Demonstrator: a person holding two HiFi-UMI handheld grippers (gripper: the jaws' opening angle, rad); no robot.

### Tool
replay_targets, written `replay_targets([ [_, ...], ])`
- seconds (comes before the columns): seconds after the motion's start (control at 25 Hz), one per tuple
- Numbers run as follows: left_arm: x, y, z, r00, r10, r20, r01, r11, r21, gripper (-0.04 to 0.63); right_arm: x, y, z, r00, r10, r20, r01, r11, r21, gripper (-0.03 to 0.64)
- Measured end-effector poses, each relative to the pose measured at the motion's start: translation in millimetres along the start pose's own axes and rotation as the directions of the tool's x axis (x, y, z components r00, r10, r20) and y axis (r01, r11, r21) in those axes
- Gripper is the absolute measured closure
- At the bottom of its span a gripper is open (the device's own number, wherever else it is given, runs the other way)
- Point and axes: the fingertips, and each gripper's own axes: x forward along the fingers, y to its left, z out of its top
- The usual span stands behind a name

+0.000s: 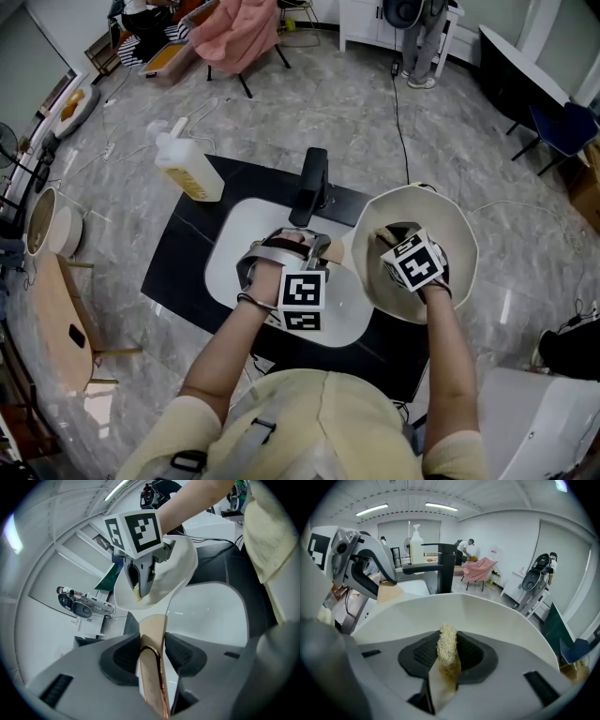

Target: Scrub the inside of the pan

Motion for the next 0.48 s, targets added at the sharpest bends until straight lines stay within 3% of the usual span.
replay_targets([
  [0.16, 1, -1, -1, 1.000, 0.000, -0.003, 0.000, 1.000, 0.000, 0.430, -5, -15, -10, 0.999, -0.051, -0.013, 0.051, 0.999, -0.001, 0.506],
  [0.36, 0, 0, 0, 1.000, -0.003, -0.003, 0.003, 1.000, 0.002, 0.430, -5, -28, -27, 0.989, -0.124, -0.079, 0.113, 0.985, -0.130, 0.506],
  [0.48, 0, 0, -1, 1.000, -0.003, -0.002, 0.003, 1.000, 0.001, 0.430, -4, -21, -27, 0.991, -0.100, -0.086, 0.082, 0.979, -0.187, 0.506],
])
